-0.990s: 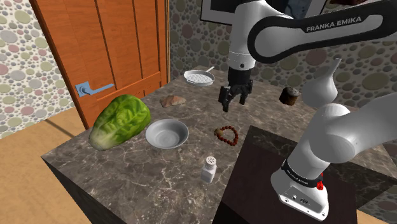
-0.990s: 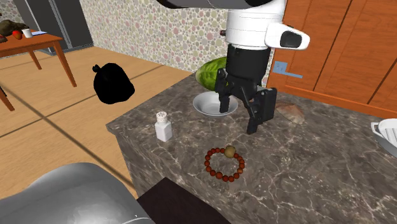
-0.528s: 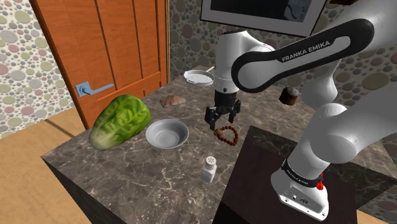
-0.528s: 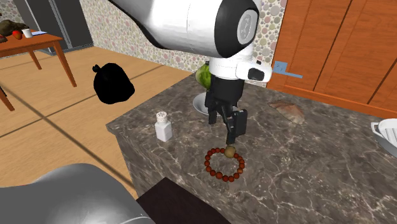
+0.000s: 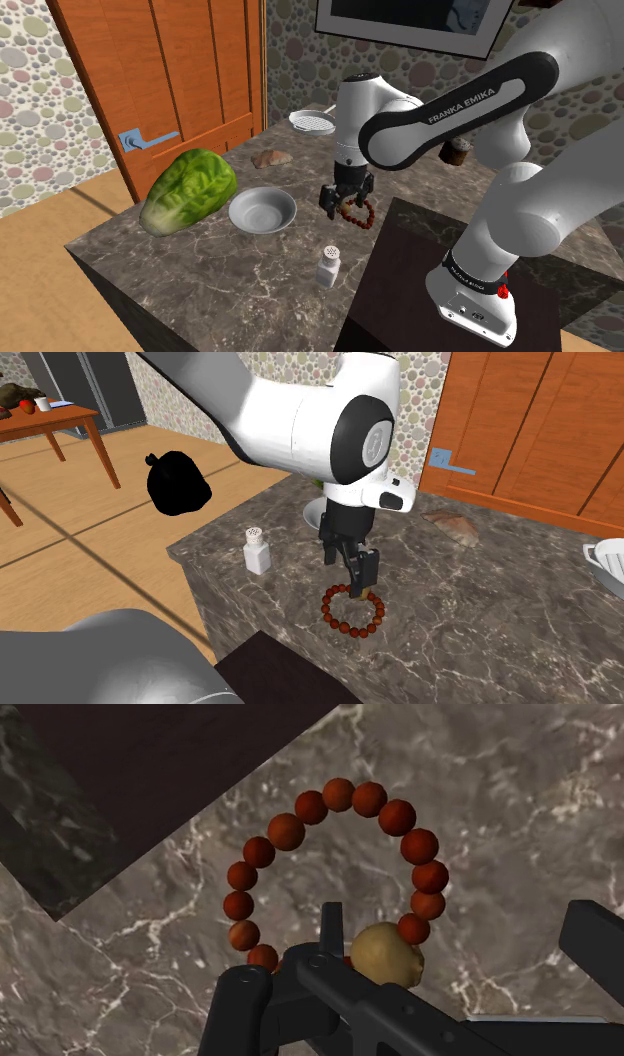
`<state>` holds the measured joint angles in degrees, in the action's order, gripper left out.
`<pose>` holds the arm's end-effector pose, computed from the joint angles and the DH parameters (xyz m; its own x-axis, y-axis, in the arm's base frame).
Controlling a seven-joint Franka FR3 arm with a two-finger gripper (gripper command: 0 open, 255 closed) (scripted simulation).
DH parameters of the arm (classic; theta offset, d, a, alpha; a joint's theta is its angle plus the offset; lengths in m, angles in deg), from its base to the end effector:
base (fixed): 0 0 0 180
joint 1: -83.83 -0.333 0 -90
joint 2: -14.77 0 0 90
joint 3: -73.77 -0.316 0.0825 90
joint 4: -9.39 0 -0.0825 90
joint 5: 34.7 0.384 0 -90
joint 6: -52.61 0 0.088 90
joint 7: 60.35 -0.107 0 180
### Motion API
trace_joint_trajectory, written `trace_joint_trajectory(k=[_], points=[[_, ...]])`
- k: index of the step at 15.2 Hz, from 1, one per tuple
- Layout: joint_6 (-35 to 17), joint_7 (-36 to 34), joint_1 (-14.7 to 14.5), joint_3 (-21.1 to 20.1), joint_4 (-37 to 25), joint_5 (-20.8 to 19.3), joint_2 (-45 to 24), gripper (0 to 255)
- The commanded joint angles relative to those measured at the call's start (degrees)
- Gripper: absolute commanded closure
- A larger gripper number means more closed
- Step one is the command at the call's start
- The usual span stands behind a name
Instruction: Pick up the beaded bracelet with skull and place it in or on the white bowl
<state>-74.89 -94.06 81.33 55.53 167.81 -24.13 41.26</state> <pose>0.3325 0.1207 0.3363 0.9242 -0.3752 -0.0709 -0.3721 -0.9267 0.0529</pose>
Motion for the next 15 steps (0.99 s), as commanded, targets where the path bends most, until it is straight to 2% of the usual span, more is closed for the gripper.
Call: trace_joint_trajectory(k=[1,7,8,15], points=[[-0.9,0.0,0.0,-0.1,0.5,0.0,-0.4,0],[-0.9,0.0,0.0,-0.1,0.5,0.0,-0.4,0],[-0.9,0.0,0.0,-0.1,0.5,0.0,-0.4,255],[-0.9,0.0,0.0,-0.1,0.5,0.0,-0.4,255]])
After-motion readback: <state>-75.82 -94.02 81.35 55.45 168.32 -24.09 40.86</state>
